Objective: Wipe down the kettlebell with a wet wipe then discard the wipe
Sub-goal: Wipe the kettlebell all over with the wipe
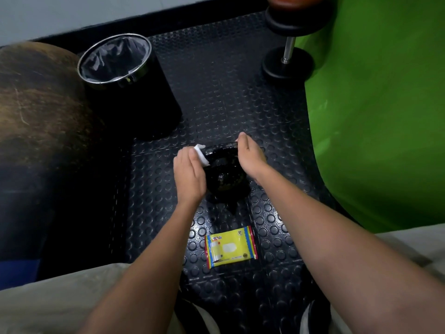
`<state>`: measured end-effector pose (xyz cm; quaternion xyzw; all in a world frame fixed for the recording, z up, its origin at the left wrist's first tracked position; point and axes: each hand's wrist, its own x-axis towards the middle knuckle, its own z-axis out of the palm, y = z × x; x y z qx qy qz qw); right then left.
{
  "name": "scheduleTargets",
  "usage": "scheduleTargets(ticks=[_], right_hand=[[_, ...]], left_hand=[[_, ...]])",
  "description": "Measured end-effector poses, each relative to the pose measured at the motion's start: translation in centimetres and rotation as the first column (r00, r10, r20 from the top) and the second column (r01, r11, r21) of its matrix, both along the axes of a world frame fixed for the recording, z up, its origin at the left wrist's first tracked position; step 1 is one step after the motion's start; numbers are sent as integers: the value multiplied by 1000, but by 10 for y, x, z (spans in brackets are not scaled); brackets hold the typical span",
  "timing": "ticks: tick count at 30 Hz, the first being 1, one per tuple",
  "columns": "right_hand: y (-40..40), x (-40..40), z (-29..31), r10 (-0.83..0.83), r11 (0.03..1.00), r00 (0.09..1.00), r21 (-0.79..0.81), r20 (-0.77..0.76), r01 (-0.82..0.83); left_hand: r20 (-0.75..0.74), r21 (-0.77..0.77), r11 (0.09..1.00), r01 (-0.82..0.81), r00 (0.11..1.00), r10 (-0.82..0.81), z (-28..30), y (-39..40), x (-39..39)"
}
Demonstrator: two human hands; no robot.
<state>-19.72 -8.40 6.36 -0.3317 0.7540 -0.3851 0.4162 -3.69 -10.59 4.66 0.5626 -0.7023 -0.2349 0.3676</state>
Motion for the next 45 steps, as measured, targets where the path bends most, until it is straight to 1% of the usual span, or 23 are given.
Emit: scheduleTargets(ticks=[1, 2, 4, 5, 7, 10, 12, 13, 15, 17, 19, 21, 24, 26, 30, 33, 35, 36, 38, 39, 40, 42, 45], right_hand=[[0, 0, 0, 0, 1000, 1000, -1, 6, 0], [0, -1, -1, 1, 1000, 1000, -2, 15, -1], [-1, -2, -1, 2, 1000, 1000, 2, 31, -2], [-1, -2, -1, 1, 1000, 999, 5, 35, -2], [-1, -2, -1, -5, 1000, 999, 8, 34, 5], [0, -3, -1, -15, 1000, 999, 8, 29, 15], [1, -4, -1, -20, 1000, 1000, 6, 23, 20], [1, -5, -1, -20, 1000, 1000, 8, 15, 20], [1, -5, -1, -21, 1000, 1000, 9, 0, 21], [0, -5, -1, -19, 1000, 1000, 1, -19, 19], [0, -5, 0, -12, 1000, 999, -8, -35, 12], [0, -5, 1, 0, 1000, 999, -18, -51, -1], [1, -5, 0, 23, 1000, 998, -13, -56, -24], [1, -4, -1, 40, 999, 998, -5, -52, -40], [0, -4, -3, 38, 999, 999, -4, -31, -38], [-1, -3, -4, 25, 1000, 999, -8, -26, -25], [-2, -4, -5, 17, 1000, 1000, 3, -18, -17], [-2, -4, -5, 15, 1000, 1000, 5, -13, -15], [-2, -5, -5, 13, 1000, 1000, 3, -5, -13], [-3, -4, -5, 14, 1000, 1000, 4, -6, -14], [-3, -4, -5, 14, 1000, 1000, 9, -7, -14], [-2, -4, -5, 7, 1000, 1000, 14, -3, -7], [0, -6, -5, -4, 1000, 1000, 14, 14, 3]], left_hand=[[-52, 61, 997, -38, 998, 41, 0, 0, 0], [-140, 175, 980, -90, 983, 115, 1, -1, -1], [-298, 472, 870, -146, 902, 313, 6, -3, -2], [-302, 567, 809, -153, 875, 377, 7, -5, -1], [-247, 611, 773, -168, 888, 388, 12, -9, 1], [-166, 519, 841, -150, 948, 271, 22, -9, -3], [-13, 347, 933, -97, 994, 108, 27, -10, -7], [82, 239, 970, -47, 996, 28, 29, -11, -10], [280, 74, 995, 61, 957, -79, 30, -14, -18], [440, 4, 994, 111, 892, -102, 29, -12, -28], [514, -50, 985, 164, 850, -116, 29, -5, -38], [528, -120, 967, 224, 840, -129, 27, -2, -37], [479, -184, 939, 291, 860, -173, 19, -4, -18], [357, -181, 961, 211, 924, -136, 11, -5, -7], [95, -17, 999, 50, 994, -48, -3, -8, 2], [-142, 214, 973, -86, 983, 118, -1, -6, 1], [-289, 460, 874, -155, 905, 312, 1, -9, -2], [-325, 589, 794, -149, 856, 402, 2, -13, -1], [-345, 754, 652, -75, 800, 491, 4, -21, 5], [-341, 781, 623, -46, 805, 486, 5, -24, 7], [-315, 780, 624, -48, 832, 458, 7, -26, 7], [-221, 724, 683, -99, 905, 365, 13, -28, 5], [-14, 503, 856, -118, 989, 144, 27, -24, -5]])
